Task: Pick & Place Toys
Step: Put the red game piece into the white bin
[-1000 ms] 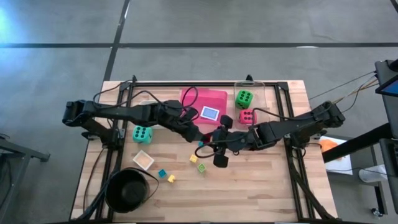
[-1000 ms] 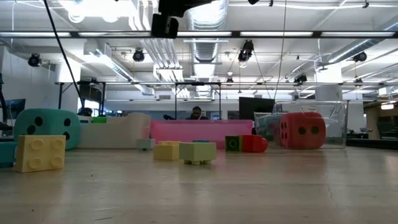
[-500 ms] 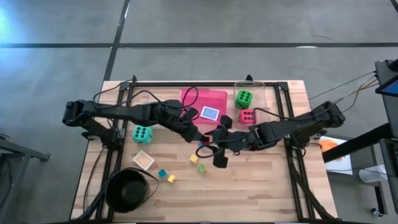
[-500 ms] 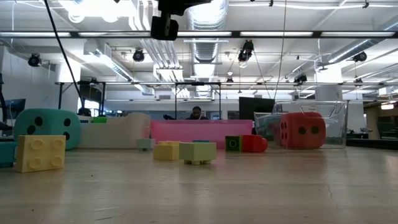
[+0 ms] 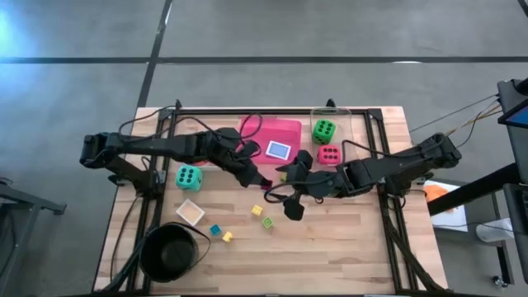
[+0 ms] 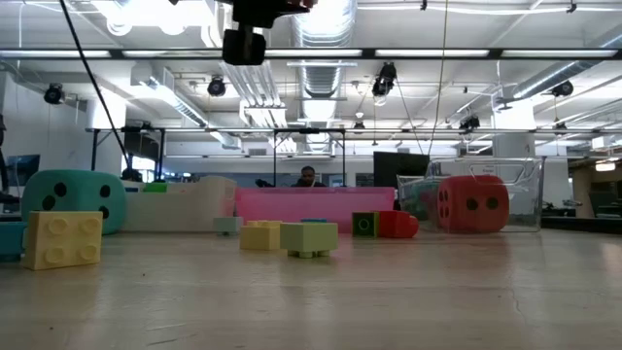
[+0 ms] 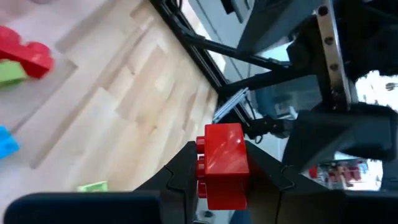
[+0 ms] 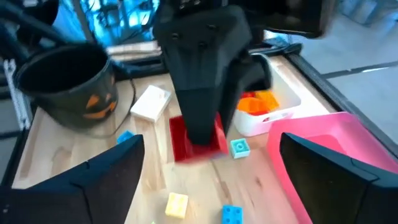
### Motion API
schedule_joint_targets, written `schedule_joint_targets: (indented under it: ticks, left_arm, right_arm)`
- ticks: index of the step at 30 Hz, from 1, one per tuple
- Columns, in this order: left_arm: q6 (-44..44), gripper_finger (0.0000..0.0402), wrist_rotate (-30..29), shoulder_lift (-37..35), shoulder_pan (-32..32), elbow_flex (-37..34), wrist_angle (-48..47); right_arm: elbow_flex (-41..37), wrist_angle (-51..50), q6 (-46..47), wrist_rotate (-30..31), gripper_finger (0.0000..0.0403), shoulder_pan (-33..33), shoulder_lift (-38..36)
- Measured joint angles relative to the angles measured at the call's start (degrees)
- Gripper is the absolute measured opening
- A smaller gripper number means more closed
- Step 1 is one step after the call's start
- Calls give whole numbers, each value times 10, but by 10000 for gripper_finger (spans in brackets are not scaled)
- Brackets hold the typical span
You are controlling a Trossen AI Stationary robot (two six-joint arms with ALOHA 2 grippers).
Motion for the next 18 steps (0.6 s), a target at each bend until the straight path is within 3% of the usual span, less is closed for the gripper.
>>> schedule_joint_targets:
  ticks: [9, 18]
  left_arm:
    - [44, 94, -13, -79, 77, 1, -120]
    - [103, 94, -30, -94, 194, 23, -311]
  right_arm:
    - [0, -3, 37, 16, 368, 0, -29]
    - [0, -6, 38, 60, 369, 0, -58]
